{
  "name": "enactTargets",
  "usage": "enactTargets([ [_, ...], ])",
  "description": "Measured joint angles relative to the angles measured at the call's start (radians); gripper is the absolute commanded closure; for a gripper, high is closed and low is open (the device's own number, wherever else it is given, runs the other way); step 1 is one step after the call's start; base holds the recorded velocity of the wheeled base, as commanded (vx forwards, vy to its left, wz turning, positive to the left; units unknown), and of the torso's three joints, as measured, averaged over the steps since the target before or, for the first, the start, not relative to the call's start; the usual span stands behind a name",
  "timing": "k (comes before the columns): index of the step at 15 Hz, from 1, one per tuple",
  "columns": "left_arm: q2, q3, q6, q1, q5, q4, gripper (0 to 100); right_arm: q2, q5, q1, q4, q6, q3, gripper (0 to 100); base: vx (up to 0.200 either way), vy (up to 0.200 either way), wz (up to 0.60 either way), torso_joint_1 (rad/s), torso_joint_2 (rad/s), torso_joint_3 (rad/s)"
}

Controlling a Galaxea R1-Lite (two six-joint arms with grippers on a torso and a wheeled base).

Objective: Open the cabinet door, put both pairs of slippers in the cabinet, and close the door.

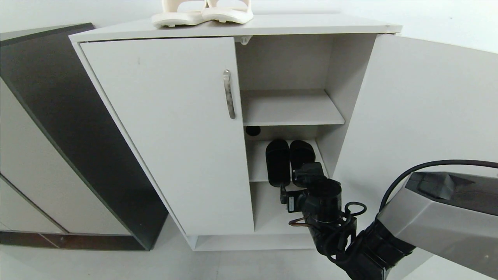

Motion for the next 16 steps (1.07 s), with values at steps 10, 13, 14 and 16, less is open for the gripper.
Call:
enactTargets([
  [10, 0.0, 0.0, 0.001, 0.0, 0.001, 0.0, 100, -0.145, 0.144, 0.033, 0.002, -0.013, 0.161, 0, 0.0, 0.0, 0.0, 0.002, 0.0, 0.072],
  [13, 0.0, 0.0, -0.001, 0.0, 0.001, 0.0, 100, -0.165, 0.156, 0.036, 0.0, -0.015, 0.189, 0, 0.0, 0.067, 0.0, 0.001, 0.0, 0.002],
  [14, 0.0, 0.0, -0.001, 0.0, 0.001, 0.0, 100, -0.167, 0.16, 0.037, -0.001, -0.018, 0.194, 0, 0.0, 0.2, 0.0, -0.007, 0.0, 0.012],
  [16, 0.0, 0.0, -0.001, 0.0, 0.0, 0.0, 100, -0.171, 0.162, 0.036, -0.004, -0.021, 0.199, 0, 0.0, 0.2, 0.0, 0.015, 0.0, 0.002],
])
